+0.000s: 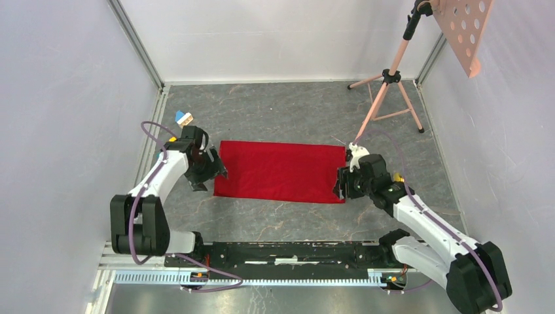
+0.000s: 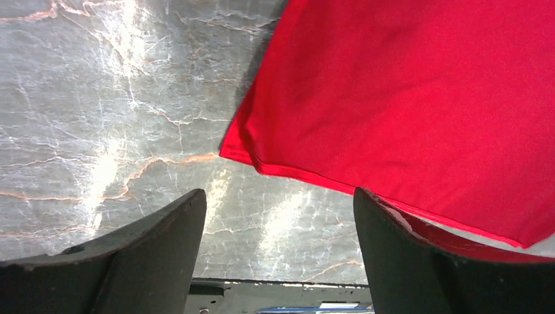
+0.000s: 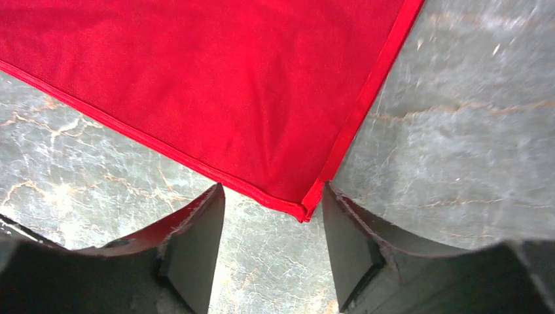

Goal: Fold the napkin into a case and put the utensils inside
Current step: Fold and flatten the napkin at the center of the board, then smooth out the rectangle-folded napkin at the center of the board.

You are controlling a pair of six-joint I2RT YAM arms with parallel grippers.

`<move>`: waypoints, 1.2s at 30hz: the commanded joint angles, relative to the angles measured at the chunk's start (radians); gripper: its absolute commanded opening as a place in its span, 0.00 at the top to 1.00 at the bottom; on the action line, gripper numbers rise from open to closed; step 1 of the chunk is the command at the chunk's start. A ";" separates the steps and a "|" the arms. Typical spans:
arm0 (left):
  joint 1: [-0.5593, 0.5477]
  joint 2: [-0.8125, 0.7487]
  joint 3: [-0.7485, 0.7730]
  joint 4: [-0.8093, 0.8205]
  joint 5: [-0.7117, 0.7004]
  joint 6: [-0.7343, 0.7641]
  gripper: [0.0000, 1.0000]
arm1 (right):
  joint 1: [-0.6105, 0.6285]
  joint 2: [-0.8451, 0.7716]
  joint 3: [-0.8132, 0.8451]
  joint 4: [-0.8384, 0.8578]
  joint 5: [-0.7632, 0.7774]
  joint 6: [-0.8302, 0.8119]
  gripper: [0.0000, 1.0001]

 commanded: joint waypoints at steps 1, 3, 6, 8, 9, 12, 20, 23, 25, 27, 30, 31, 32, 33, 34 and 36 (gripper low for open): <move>0.001 -0.083 0.055 -0.036 0.075 0.017 0.08 | -0.003 -0.009 0.111 -0.063 0.024 -0.062 0.36; 0.001 -0.079 0.044 0.012 0.153 0.008 0.02 | -0.002 0.022 0.128 -0.025 -0.031 -0.054 0.36; 0.002 -0.006 0.054 0.041 0.239 0.023 0.00 | -0.003 0.062 0.108 0.083 -0.153 0.000 0.35; 0.002 0.036 0.053 0.059 0.244 0.026 0.00 | -0.003 0.090 0.075 0.164 -0.219 0.038 0.35; 0.002 0.053 0.048 0.065 0.233 0.025 0.00 | -0.003 0.108 0.053 0.196 -0.238 0.050 0.35; 0.002 0.091 0.021 0.090 0.173 0.029 0.00 | -0.003 0.144 -0.008 0.242 -0.235 0.056 0.36; 0.002 0.134 -0.012 0.098 0.111 0.036 0.00 | -0.002 0.153 -0.043 0.215 -0.140 0.004 0.38; 0.001 0.042 -0.010 0.077 0.100 0.036 0.00 | -0.003 0.121 -0.016 0.188 -0.132 -0.006 0.37; 0.002 -0.005 0.000 0.059 0.097 0.034 0.00 | -0.003 0.114 0.000 0.180 -0.139 -0.007 0.37; 0.002 -0.019 0.015 0.058 0.111 0.036 0.00 | -0.003 0.123 0.004 0.184 -0.147 -0.005 0.37; 0.002 0.024 0.043 0.063 0.141 0.040 0.00 | -0.003 0.135 0.004 0.206 -0.149 0.005 0.38; 0.002 0.046 0.048 0.073 0.163 0.038 0.00 | -0.003 0.141 0.004 0.213 -0.154 0.008 0.38; 0.002 0.064 0.048 0.089 0.187 0.034 0.00 | -0.004 0.145 0.000 0.223 -0.159 0.013 0.38; 0.001 0.085 0.044 0.106 0.197 0.029 0.00 | -0.002 0.148 -0.005 0.233 -0.164 0.017 0.38; 0.001 0.104 0.040 0.119 0.194 0.023 0.00 | -0.003 0.151 -0.011 0.244 -0.166 0.022 0.38; 0.001 0.143 0.030 0.127 0.172 0.022 0.00 | -0.002 0.157 -0.022 0.255 -0.168 0.026 0.38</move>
